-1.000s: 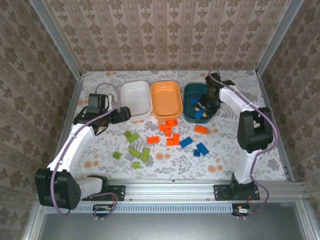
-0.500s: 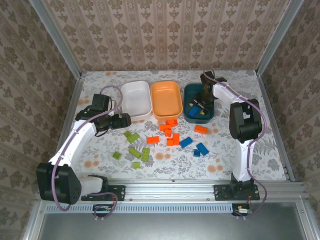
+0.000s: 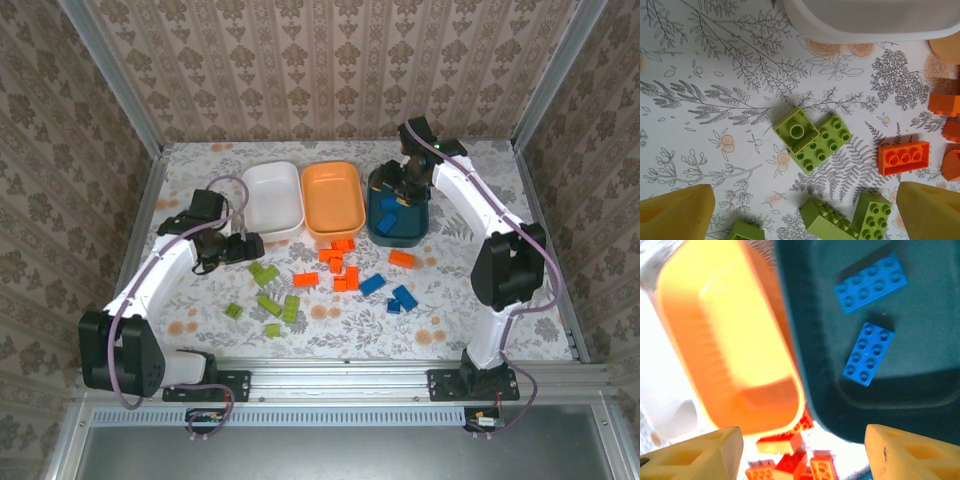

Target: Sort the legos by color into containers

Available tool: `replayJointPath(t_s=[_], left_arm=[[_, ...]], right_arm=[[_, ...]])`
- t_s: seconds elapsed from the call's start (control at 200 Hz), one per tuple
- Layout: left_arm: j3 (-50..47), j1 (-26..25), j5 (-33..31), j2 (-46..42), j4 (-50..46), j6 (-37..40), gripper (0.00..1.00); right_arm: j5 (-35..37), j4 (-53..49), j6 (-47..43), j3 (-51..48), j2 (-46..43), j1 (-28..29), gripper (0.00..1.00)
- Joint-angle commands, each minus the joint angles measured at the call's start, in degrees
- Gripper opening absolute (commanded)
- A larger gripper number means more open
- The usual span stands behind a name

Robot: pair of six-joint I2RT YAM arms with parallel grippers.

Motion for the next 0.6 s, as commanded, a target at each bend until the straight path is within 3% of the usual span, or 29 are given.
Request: replayJointPath(t_s=[0.0,0.42,0.595], left_arm=[[-1.70,-0.74,1.58,1.87,-0.79,-5.40,0.93],[-6.00,-2.71,-2.88,6.47,5.78,-27.69,0.76],[-7.18,-4.42,-6.10,7.59,6.36,-33.80,0.74]], right_arm=[[4.17,-6.27,-9.30,-2.68,-2.80,3.93,0.66],[-5.42,-1.32,-10.46,-17.36,-8.61,9.27,0.66],[-8.90,2.64,-9.55,-23.19,-11.29,9.85,0.66]])
